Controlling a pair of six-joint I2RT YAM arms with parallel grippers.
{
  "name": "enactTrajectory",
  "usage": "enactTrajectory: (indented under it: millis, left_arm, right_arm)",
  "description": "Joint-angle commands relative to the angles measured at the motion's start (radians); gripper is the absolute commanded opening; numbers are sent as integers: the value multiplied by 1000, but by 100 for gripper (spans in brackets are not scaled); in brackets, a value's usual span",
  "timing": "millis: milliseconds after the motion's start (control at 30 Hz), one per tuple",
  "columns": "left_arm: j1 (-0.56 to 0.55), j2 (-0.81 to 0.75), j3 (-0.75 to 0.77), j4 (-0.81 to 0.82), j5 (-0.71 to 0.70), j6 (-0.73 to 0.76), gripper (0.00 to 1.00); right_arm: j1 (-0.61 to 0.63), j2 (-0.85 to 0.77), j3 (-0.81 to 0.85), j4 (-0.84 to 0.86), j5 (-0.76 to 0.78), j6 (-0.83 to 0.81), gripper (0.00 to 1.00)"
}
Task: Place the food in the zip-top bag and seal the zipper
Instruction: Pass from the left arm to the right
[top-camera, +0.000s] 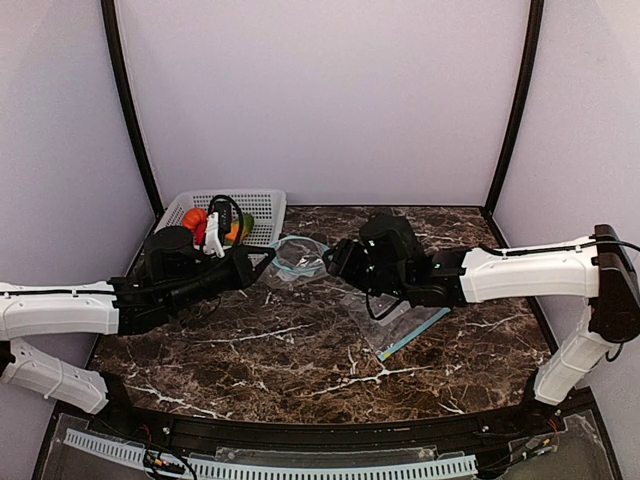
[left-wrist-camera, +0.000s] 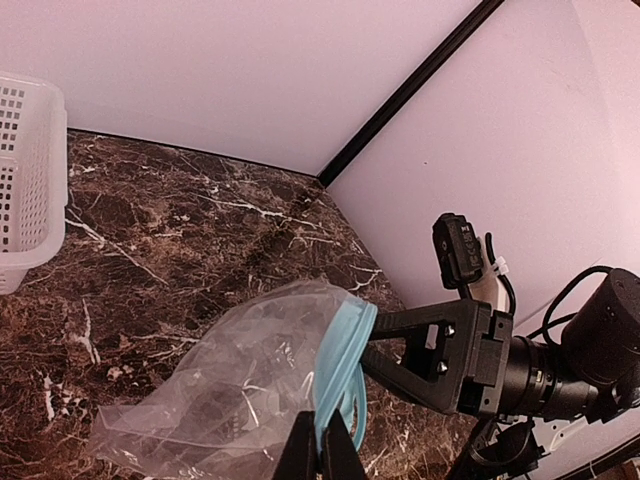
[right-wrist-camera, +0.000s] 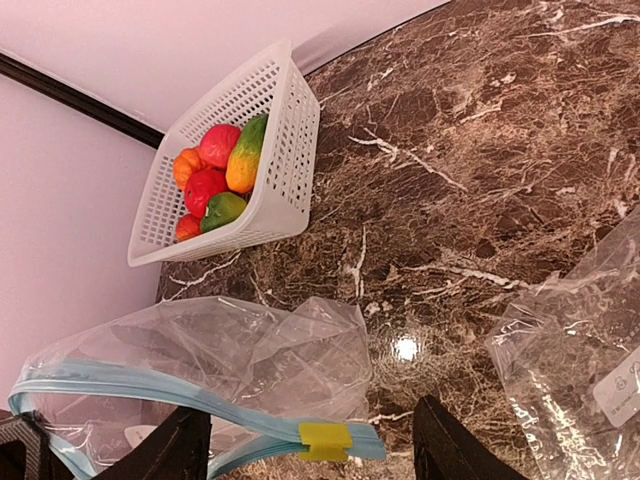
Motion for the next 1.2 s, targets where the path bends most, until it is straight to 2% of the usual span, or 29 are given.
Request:
enactTrajectory:
  millis: [0, 233, 600, 800, 900, 1033, 1100, 1133, 1167]
  left_arm:
    - [-8, -27, -17, 28, 6, -11, 1]
    - [-10, -22, -14, 38, 15, -15, 1]
    - [-10, -28, -20, 19, 12, -16, 1]
    - [-10, -26, -16, -58, -23, -1, 1]
    - [-10, -5, 4, -106, -31, 19, 1]
    - [-10, 37, 56, -181, -11, 64, 2]
    - [-10, 52, 79, -193, 15, 95, 13]
    - [-10, 54, 92, -200, 30, 104, 27]
    - [-10, 53, 97, -203, 36, 125, 34]
  right_arm:
    - [-9, -13, -1, 20, 24, -8, 67]
    - [-14, 0, -12, 59, -7, -5, 65]
    - [-14, -23, -34, 113, -5, -46, 34]
    - [-14, -39, -40, 111, 16, -102, 14]
    - [-15, -50, -34, 86, 39, -146, 6]
    - [-14, -62, -4, 8, 76, -212, 0]
    - [-14, -64, 19, -47, 87, -253, 0]
    - [-14, -63, 35, -84, 90, -270, 0]
    - [-14, -61, 50, -120, 95, -287, 0]
